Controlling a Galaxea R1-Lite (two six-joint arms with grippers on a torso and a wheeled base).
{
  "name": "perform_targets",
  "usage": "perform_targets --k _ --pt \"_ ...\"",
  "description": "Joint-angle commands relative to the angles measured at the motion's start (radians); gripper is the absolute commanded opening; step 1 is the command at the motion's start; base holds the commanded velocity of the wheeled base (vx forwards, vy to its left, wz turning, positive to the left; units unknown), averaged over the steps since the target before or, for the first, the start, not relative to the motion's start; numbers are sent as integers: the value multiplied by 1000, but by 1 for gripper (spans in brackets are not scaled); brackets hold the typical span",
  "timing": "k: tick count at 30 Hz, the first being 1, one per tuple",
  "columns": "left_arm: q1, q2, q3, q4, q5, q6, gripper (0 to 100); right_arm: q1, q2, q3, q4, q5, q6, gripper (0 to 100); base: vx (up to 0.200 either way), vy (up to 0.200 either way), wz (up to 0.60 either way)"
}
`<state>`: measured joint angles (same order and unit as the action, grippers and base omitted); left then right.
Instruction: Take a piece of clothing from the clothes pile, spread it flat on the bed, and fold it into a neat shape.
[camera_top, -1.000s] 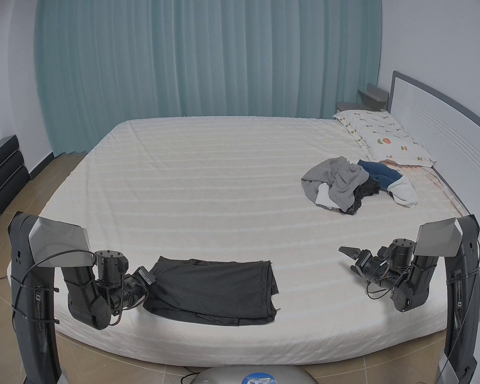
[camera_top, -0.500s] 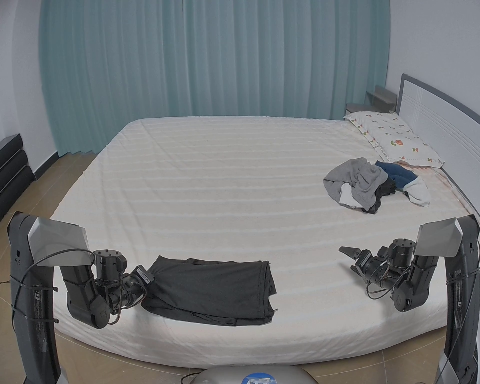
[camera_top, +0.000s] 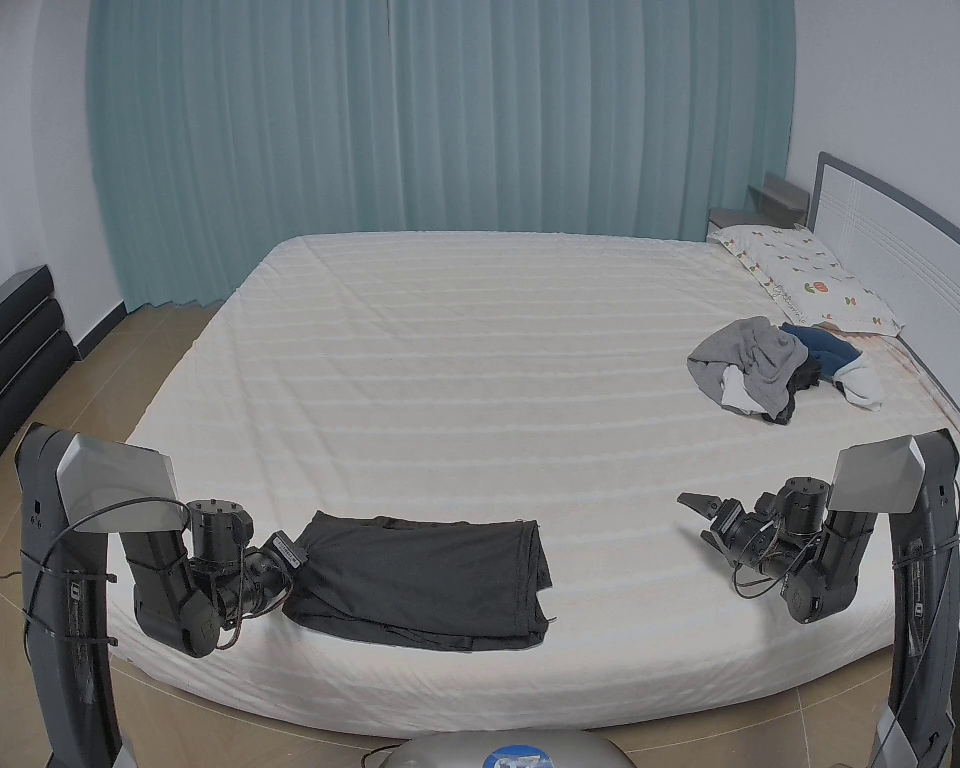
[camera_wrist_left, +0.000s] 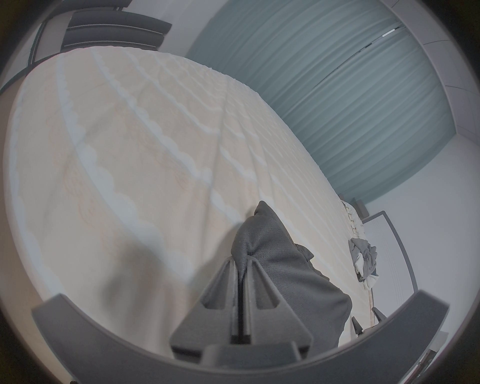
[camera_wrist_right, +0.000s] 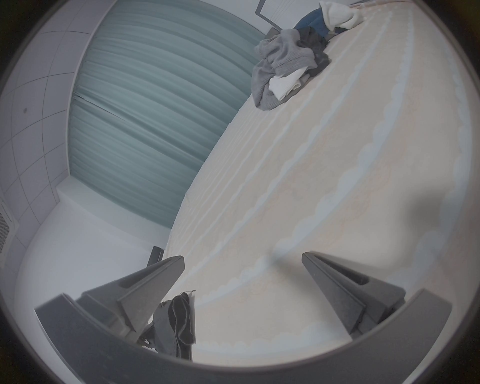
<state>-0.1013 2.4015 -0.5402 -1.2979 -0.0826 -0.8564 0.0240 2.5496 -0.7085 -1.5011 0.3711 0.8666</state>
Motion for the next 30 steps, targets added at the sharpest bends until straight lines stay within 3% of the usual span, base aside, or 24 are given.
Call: perform_targets --k 1,11,12,30 --pt "-2 2 2 0 0 2 0 1 1 0 -1 0 0 100 0 200 0" --pt "-6 1 9 -1 0 2 0 1 1 0 -1 0 0 100 0 20 0" --pt "-6 -1 11 0 0 3 100 1 1 0 -1 0 0 100 0 0 0" --pt "23 -19 16 -1 -3 -41 100 2 1 3 -2 -4 3 100 0 0 0"
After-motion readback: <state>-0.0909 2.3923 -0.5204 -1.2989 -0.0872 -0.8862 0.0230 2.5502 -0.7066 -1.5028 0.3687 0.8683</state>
